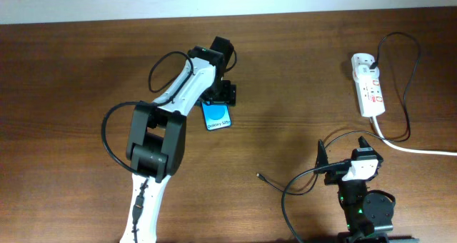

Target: Plug charger to phone and switch on socket

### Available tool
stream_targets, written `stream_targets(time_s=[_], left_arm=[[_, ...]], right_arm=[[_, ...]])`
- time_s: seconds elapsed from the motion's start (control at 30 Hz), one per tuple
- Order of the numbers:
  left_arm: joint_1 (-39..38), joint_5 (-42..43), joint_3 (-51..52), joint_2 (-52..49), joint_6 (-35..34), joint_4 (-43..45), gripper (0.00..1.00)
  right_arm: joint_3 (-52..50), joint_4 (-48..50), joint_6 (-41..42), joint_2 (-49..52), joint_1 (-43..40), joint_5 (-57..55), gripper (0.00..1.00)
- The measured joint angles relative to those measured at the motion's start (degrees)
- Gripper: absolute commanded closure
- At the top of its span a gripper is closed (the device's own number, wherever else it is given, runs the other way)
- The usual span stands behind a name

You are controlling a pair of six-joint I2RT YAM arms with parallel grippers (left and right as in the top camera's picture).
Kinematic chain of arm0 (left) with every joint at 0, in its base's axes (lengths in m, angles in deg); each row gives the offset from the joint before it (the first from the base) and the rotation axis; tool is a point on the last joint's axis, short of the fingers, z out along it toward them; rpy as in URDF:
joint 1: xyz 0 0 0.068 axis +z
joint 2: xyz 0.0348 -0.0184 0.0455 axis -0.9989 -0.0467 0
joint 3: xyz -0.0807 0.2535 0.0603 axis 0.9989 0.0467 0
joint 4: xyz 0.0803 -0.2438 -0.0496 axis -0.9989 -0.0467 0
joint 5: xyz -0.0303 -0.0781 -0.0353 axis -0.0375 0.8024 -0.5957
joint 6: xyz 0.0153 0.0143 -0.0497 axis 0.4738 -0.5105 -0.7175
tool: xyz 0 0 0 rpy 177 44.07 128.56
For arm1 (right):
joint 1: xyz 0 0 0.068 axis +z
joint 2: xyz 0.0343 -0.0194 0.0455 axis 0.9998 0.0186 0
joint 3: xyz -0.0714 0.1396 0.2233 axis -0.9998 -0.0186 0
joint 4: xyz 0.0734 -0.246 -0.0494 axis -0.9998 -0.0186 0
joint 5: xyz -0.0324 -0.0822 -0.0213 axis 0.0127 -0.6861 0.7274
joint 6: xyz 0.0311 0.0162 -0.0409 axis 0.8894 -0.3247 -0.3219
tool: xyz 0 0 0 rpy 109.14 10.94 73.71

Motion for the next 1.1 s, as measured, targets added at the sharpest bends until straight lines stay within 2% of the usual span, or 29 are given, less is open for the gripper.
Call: stream_targets(time_s=[0.17,0.2,0.33,0.43,0.57,0.63,0.8,1.1], left_arm=[[0.2,1.0,0.0,0.0,12.1,-0.7,0.06],[0.2,1.1,0.0,0.0,13.3,-0.9,0.01],[0.1,2.0,-0.1,0.0,15.0,-2.7,0.01],[0.1,3.2,-2.4,-0.4,11.0,-6.9,0.01],[0.1,-2.4,-4.9,-0.4,-4.0,-8.4,0.01],[0.1,-3.9,-4.9,-0.4,-7.0,-8.0,0.01],[-1.2,-3.4,-4.9,-0.4,-8.5,-6.6,0.01],[-1.4,-2.6,-4.4,-0.4,-6.4,-5.0,0.01]], right_arm=[[0.0,0.0,0.0,0.0,0.0,0.0,0.02],[0.0,0.0,0.0,0.0,0.0,0.0,0.02],[0.0,0.0,0.0,0.0,0.0,0.0,0.02],[0.0,0.0,0.0,0.0,0.0,0.0,0.02],[0.0,0.0,0.0,0.0,0.0,0.0,0.02],[0.0,0.0,0.0,0.0,0.0,0.0,0.02],[0.0,0.0,0.0,0.0,0.0,0.0,0.02],[0.0,0.0,0.0,0.0,0.0,0.0,0.02]])
